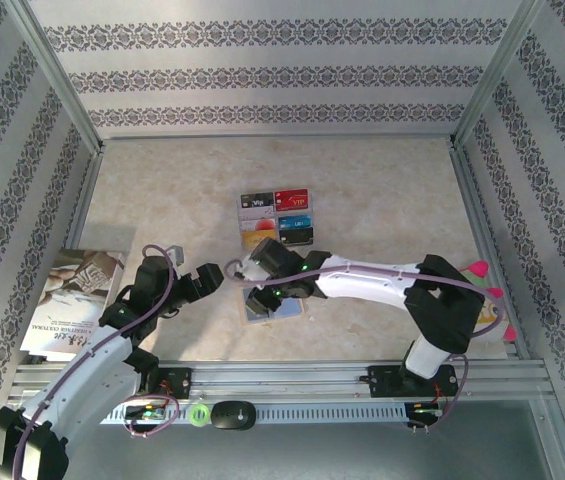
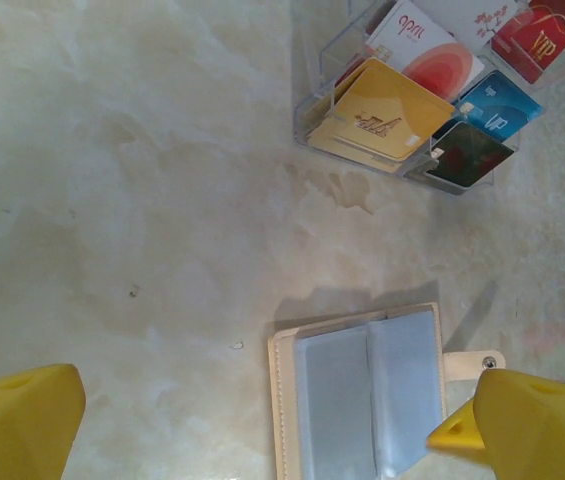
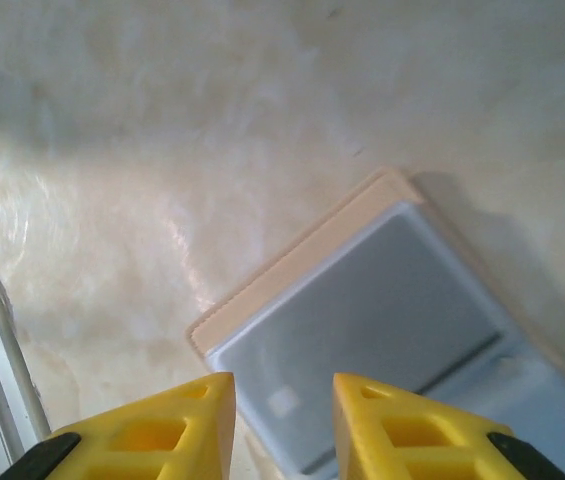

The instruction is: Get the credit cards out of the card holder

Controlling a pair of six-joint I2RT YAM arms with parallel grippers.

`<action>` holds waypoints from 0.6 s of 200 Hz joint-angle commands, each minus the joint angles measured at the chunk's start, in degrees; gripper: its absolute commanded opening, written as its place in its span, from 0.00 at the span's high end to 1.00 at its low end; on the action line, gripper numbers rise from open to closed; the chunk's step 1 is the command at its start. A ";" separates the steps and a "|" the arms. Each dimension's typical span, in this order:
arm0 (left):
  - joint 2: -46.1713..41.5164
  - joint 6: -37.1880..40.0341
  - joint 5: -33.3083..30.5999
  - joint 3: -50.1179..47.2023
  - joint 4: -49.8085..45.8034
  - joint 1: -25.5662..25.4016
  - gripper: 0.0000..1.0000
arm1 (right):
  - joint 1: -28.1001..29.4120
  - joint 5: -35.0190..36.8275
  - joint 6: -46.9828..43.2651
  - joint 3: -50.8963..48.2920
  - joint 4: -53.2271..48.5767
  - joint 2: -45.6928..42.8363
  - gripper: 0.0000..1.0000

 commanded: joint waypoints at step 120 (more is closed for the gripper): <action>-0.58 0.08 3.60 -1.25 -0.91 0.79 0.05 | 4.24 9.17 -0.69 5.13 -5.57 11.11 0.86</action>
